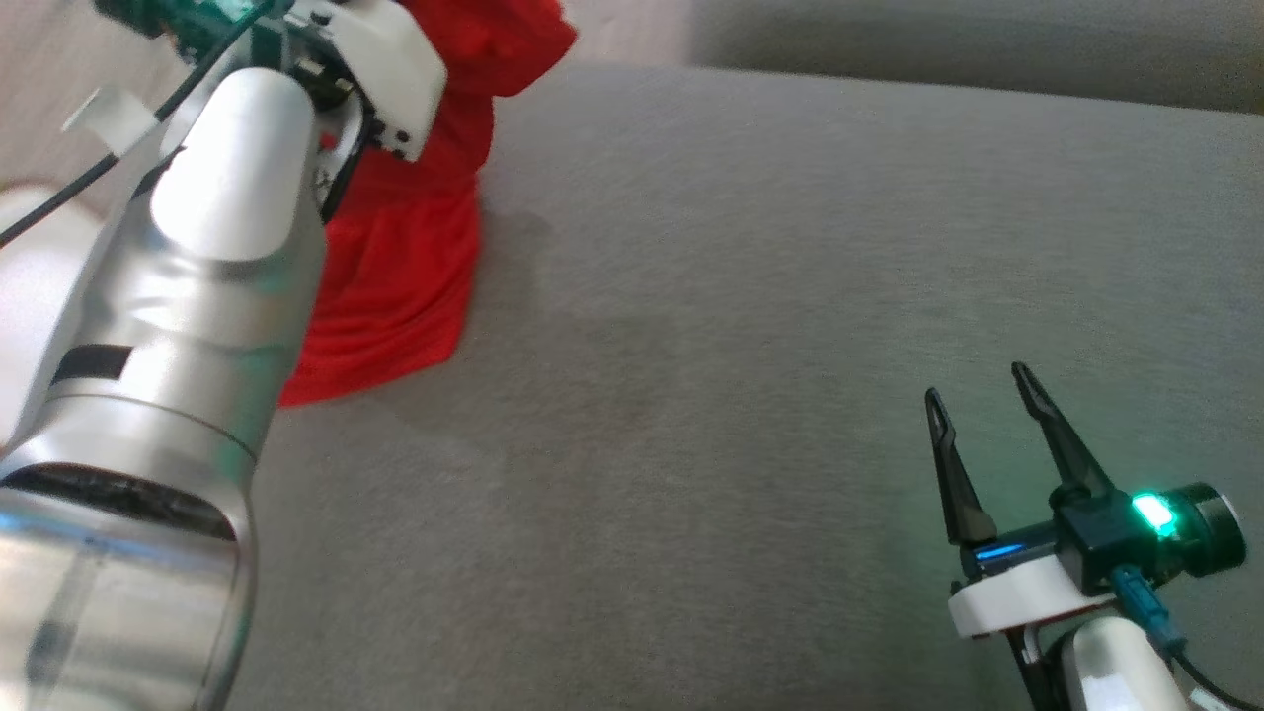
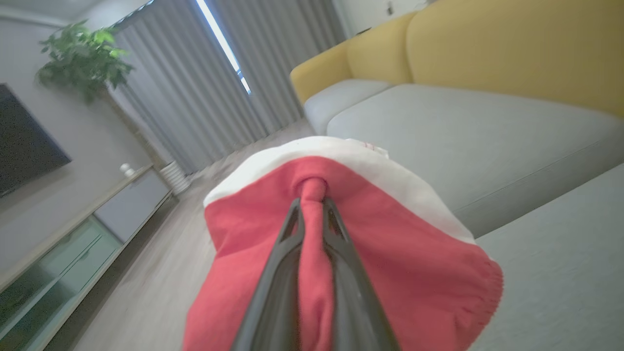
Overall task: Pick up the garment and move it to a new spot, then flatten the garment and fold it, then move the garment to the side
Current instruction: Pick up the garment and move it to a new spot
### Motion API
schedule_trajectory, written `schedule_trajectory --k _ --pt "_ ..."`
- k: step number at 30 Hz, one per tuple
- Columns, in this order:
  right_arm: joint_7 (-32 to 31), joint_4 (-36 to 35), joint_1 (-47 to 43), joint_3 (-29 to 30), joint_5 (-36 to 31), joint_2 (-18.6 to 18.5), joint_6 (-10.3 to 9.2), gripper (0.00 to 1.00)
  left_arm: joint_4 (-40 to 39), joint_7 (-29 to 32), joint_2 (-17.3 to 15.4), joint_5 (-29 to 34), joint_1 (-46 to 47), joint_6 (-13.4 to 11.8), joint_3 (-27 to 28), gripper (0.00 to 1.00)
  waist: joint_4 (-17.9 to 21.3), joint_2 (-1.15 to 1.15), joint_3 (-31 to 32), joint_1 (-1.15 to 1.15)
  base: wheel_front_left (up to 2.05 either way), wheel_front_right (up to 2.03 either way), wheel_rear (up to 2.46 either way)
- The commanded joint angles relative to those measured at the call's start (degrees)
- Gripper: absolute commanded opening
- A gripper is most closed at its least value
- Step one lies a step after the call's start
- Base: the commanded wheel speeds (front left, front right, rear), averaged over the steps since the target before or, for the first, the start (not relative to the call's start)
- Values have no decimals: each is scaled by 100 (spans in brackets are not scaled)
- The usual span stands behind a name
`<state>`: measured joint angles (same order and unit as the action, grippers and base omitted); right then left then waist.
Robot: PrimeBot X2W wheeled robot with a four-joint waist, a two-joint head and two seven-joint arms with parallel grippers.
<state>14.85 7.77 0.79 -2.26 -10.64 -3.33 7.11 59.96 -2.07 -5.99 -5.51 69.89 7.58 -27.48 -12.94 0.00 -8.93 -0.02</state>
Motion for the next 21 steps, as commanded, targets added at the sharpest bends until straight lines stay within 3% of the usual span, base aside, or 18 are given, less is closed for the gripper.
schedule_trajectory --k 1,8,12,16,21 --pt "15 -145 22 -127 59 19 37 100 -354 -1 -147 -178 280 -13 -122 0 660 0 575 2 0 0 0" --pt "15 -239 -144 -198 331 43 37 100 -1573 298 -310 -1523 4 -10 -1087 0 1774 0 932 2 0 0 0" --pt "15 -321 -124 -284 446 44 37 100 -2090 221 -347 -2260 -257 -10 -1279 0 2414 0 926 2 0 0 0" --pt "15 -440 -51 -341 582 45 37 100 -2172 -76 -206 -2732 -630 -10 -1344 0 2851 0 804 2 0 0 0" --pt "15 -568 77 -413 755 45 37 100 -1855 -323 -24 -3294 -1469 -9 -1717 0 3082 0 449 2 0 0 0"
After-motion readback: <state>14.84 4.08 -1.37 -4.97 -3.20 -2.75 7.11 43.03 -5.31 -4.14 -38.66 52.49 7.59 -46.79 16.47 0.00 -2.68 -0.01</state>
